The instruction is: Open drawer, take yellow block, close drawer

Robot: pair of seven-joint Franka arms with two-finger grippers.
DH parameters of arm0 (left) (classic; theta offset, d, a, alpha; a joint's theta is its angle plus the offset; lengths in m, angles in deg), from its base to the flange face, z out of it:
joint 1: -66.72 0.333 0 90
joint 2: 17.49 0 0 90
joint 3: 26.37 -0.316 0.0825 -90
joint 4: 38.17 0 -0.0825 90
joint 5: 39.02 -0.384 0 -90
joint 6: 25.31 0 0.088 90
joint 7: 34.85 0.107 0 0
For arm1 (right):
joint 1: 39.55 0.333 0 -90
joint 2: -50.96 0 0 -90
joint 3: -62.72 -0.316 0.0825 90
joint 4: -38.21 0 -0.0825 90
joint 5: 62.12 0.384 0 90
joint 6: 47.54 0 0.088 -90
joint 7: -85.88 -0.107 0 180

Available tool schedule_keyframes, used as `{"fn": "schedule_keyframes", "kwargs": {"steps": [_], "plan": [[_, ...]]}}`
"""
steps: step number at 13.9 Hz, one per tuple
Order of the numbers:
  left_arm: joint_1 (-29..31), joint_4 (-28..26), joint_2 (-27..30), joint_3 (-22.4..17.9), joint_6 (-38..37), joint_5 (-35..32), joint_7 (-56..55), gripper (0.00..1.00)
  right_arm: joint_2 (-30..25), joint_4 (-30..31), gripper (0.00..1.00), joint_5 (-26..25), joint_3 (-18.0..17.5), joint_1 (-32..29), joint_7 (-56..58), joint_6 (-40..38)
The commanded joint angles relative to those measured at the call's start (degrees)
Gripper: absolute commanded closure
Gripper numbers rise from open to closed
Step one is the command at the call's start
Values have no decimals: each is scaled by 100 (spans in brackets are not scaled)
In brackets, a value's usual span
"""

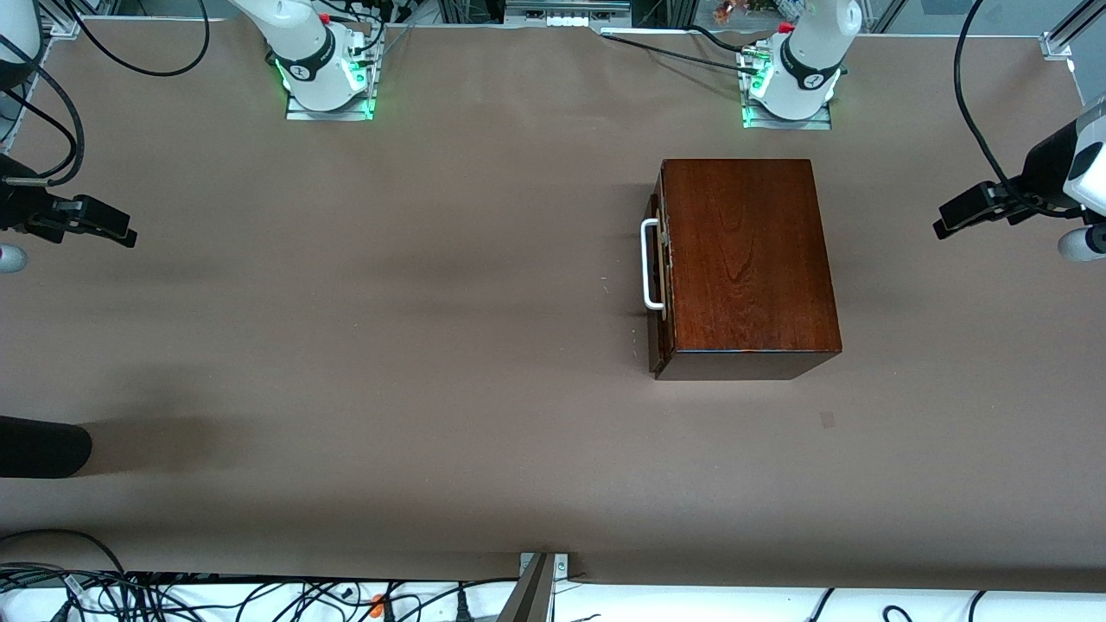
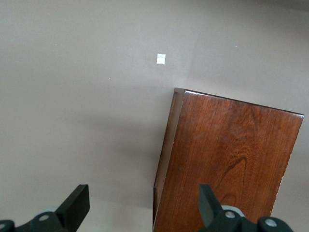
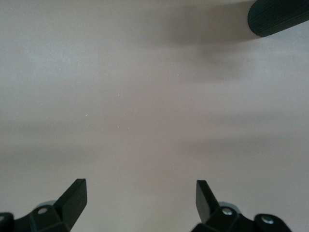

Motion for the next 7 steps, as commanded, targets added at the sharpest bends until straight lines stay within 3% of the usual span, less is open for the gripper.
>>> {"fn": "schedule_keyframes", "kwargs": {"steps": [1, 7], "plan": [[52, -251, 204, 66, 110, 85, 201, 0, -72, -2, 0, 41, -22, -23, -36, -9], [44, -174, 170, 75, 129, 67, 211, 0, -72, -2, 0, 41, -22, -23, -36, -18]]}}
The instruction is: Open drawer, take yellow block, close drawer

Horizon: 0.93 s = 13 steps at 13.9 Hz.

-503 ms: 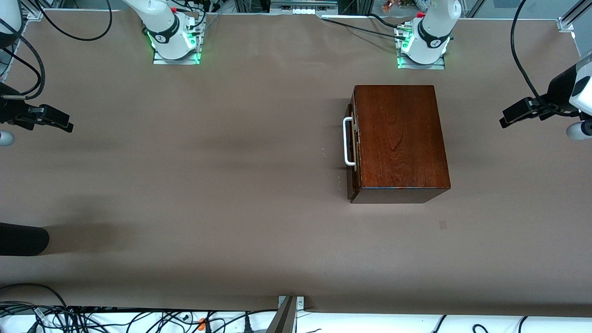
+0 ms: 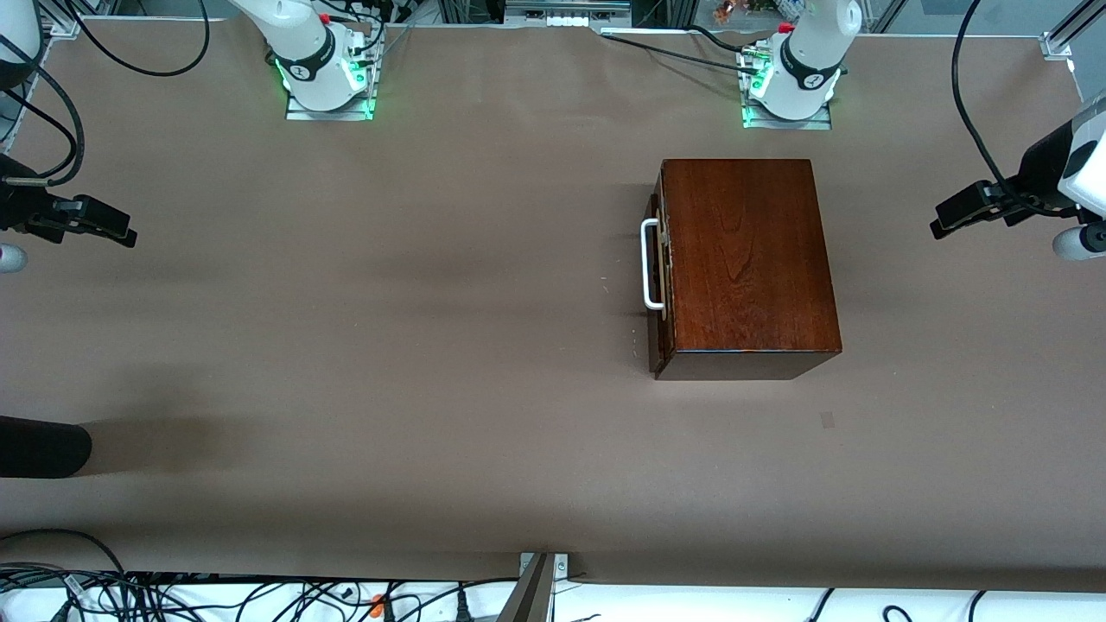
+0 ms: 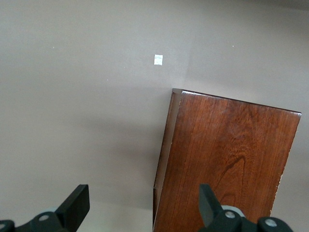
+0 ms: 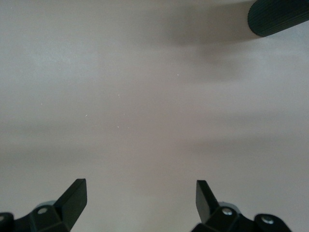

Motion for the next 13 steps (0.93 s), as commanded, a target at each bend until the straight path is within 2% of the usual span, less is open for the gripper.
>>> {"fn": "schedule_keyframes", "kwargs": {"steps": [1, 13], "plan": [[44, -160, 152, 33, 98, 76, 142, 0, -72, -2, 0, 41, -22, -23, -36, -18], [-9, -134, 134, 33, 133, 129, 142, 0, -72, -2, 0, 41, -22, -23, -36, -27]]}}
